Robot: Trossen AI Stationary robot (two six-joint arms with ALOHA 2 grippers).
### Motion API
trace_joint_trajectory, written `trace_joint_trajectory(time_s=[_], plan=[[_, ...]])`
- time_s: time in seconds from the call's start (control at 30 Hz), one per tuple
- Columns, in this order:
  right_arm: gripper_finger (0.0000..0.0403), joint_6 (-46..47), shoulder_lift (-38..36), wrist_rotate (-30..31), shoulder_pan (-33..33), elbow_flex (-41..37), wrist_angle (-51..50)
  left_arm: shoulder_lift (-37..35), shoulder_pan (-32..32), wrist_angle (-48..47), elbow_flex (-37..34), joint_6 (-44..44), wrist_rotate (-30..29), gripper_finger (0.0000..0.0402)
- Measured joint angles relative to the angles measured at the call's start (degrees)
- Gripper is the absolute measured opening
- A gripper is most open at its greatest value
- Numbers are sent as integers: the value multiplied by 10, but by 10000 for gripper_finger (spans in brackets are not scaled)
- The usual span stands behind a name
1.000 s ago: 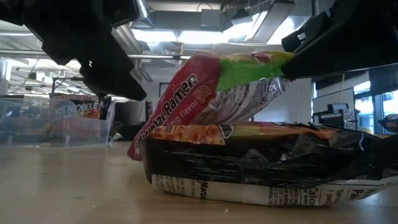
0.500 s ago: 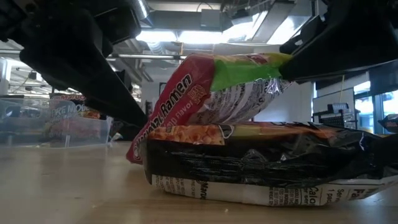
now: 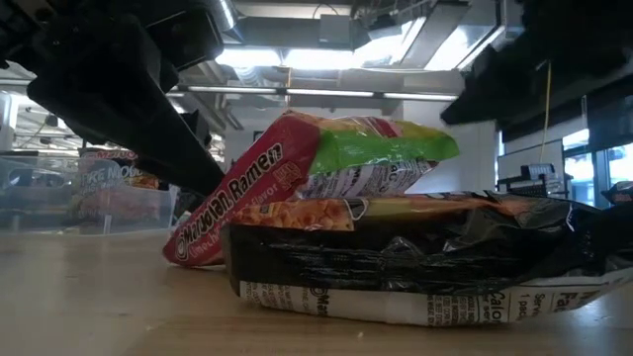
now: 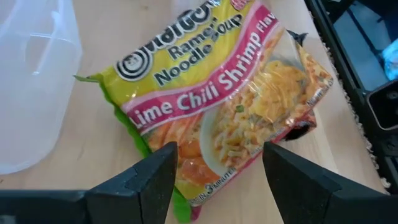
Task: Sort Maruchan noodles
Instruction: Put the green noodle pack into the right transparent bin
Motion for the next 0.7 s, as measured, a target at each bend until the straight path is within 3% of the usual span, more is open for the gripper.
trace_joint_trajectory(time_s=[0.2, 0.33, 0.47, 0.7], plan=[[342, 109, -13, 4, -44, 0, -11, -8, -5, -1, 0, 0, 26, 230], [345, 179, 5, -49, -84, 0, 0, -16, -25, 0, 0, 11, 17, 230], [339, 244, 27, -104, -108, 0, 50, 14, -56, 1, 1, 30, -49, 230], [335, 353, 67, -121, -123, 0, 84, 78, -52, 52, 1, 48, -68, 230]])
